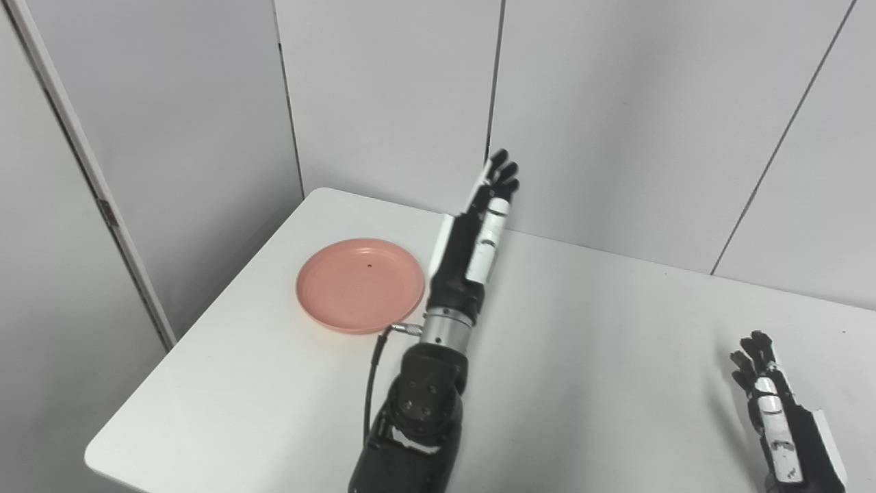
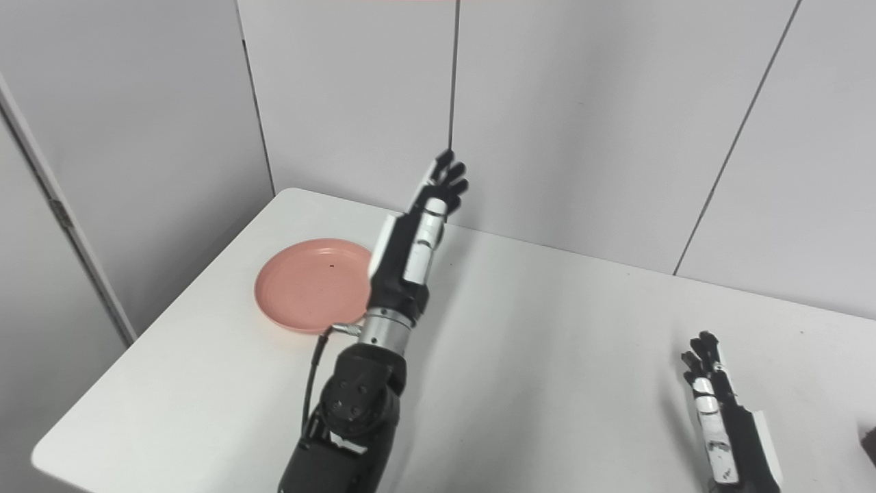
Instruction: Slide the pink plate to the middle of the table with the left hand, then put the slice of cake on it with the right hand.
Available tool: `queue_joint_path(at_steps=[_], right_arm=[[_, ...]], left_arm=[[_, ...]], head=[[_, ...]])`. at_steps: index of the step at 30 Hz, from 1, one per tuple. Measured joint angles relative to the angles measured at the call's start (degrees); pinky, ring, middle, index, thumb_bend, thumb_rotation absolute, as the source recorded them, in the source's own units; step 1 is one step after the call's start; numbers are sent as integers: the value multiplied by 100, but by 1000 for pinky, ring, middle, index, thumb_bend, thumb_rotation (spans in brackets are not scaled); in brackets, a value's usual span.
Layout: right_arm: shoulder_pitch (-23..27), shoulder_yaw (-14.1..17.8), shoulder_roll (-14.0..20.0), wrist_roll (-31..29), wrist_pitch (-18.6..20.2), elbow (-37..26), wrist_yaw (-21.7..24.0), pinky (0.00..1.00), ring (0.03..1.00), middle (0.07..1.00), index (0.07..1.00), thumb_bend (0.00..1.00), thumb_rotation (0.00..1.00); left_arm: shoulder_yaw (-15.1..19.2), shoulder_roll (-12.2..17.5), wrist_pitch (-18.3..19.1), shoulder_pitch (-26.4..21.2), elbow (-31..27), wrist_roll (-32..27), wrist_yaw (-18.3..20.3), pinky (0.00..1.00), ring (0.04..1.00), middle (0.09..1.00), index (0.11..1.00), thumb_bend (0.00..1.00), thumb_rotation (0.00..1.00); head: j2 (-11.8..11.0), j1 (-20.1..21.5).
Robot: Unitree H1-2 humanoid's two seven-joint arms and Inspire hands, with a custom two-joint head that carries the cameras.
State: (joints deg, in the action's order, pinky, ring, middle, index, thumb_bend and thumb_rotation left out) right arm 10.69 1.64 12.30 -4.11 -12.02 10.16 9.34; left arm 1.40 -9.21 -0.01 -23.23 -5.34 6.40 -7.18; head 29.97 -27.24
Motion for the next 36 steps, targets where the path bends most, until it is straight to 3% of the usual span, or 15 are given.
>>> queue_joint_path(at_steps=[12, 27, 36], right_arm=[[1, 13, 53, -14, -1, 18, 45, 983, 952, 977, 984, 363, 1000], [-6, 50, 101, -16, 0, 19, 105, 980, 956, 979, 989, 358, 1000], [-6, 50, 140, 11, 0, 29, 109, 988, 960, 984, 995, 370, 1000]], left_arm=[[609, 139, 67, -192, -428, -252, -359, 966, 948, 962, 954, 410, 1000], [1450, 877, 27, -257, -483, -611, -705, 971, 956, 966, 963, 434, 1000], [1858, 1087, -36, -266, -380, -736, -976, 952, 954, 958, 954, 451, 1000]], head=[[62, -79], [88, -159], [88, -185]])
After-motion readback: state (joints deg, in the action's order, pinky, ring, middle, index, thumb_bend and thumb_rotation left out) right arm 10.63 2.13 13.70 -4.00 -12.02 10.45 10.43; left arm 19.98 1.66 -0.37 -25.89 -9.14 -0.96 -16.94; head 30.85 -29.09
